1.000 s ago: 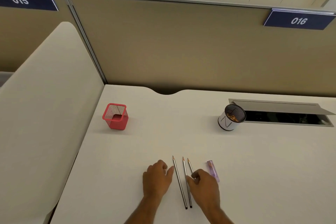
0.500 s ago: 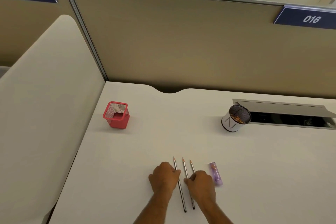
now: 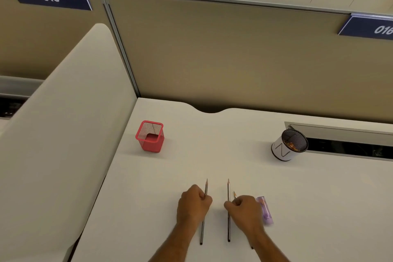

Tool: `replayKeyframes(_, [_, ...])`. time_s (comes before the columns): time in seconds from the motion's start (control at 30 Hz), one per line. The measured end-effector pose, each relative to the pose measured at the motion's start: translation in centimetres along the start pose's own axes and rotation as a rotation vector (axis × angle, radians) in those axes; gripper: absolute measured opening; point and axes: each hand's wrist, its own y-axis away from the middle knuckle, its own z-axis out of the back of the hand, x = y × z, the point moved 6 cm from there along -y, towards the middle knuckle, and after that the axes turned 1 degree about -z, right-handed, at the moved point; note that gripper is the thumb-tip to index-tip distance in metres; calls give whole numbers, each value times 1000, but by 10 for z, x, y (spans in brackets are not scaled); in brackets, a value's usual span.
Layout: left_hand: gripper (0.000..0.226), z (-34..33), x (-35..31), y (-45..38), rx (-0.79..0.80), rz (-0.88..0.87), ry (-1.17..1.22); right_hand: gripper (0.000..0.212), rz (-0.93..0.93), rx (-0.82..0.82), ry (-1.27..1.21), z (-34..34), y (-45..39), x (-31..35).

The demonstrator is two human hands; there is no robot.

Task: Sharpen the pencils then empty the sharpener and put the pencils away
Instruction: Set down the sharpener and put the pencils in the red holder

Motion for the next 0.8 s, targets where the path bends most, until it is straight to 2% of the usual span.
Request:
replayKeyframes(0.07, [12,22,-7,-6,-72,-28,124,27,27,-19,-106,9,2,16])
replayKeyframes(0.2, [16,84,-33,-18,-268,-144,312,6,55,11,-386,17,8,64])
replayKeyframes(0.37, [26,171,-66,-29,-571,-329,498,20,241,112,-643,12,16,139])
replayKeyframes(0.43, [26,199,-69,-33,-670,-379,497,17,323,143,-660,6,19,167])
replayKeyframes(0.57, [28,233,-61,-47,-744,-405,433,14,474,103,-550,-9,20,214])
replayKeyframes(0.8, [30,237,-26,-82,-711,-335,259,10,655,60,-342,-44,11,265])
